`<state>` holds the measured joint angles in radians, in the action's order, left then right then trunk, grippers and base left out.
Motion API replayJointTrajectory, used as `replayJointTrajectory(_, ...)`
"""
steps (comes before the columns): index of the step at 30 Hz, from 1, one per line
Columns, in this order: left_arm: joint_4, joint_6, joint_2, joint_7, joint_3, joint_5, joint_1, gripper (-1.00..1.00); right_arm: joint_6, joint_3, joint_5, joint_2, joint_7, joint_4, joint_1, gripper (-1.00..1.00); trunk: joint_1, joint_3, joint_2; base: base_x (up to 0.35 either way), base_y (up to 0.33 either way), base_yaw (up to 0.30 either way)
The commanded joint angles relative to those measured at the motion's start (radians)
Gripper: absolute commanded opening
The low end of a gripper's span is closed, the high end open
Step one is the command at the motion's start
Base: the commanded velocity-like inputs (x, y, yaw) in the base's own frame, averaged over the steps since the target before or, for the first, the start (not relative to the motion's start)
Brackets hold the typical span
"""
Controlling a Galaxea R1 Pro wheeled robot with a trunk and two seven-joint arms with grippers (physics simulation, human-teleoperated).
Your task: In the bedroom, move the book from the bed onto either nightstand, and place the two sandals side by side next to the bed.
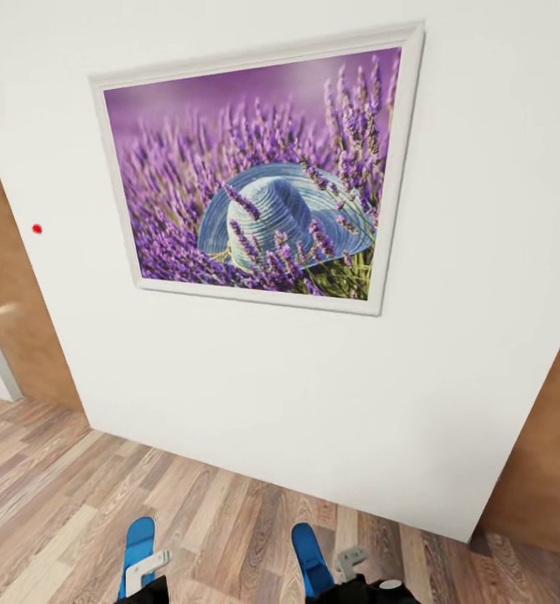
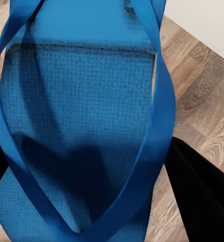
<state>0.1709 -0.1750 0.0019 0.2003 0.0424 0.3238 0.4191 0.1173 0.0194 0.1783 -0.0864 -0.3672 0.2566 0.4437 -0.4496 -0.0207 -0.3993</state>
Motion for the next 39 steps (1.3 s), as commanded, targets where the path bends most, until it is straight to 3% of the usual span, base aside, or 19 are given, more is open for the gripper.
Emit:
replayJointTrajectory(1, -0.001, -0.003, 0.0, 0.001, 0.004, -0.001, 0.0, -1.0, 0.006, 0.002, 0.004, 0.0, -0.002, 0.002, 0.0, -1.0, 0.0, 0.0, -0.001, 0.0, 0.0, 0.295)
replayJointTrajectory(33, -0.001, -0.003, 0.0, 0.001, 0.004, -0.002, 0.0, -1.0, 0.005, 0.004, 0.01, -0.002, -0.001, -0.023, 0.0, -1.0, 0.0, 0.017, -0.001, 0.0, 0.0, 0.278)
replayJointTrajectory(39, -0.001, -0.003, -0.002, 0.001, 0.004, -0.002, 0.0, -1.0, 0.005, 0.006, 0.009, -0.003, 0.028, -0.023, 0.0, -1.0, 0.0, 0.021, -0.001, 0.0, 0.0, 0.263)
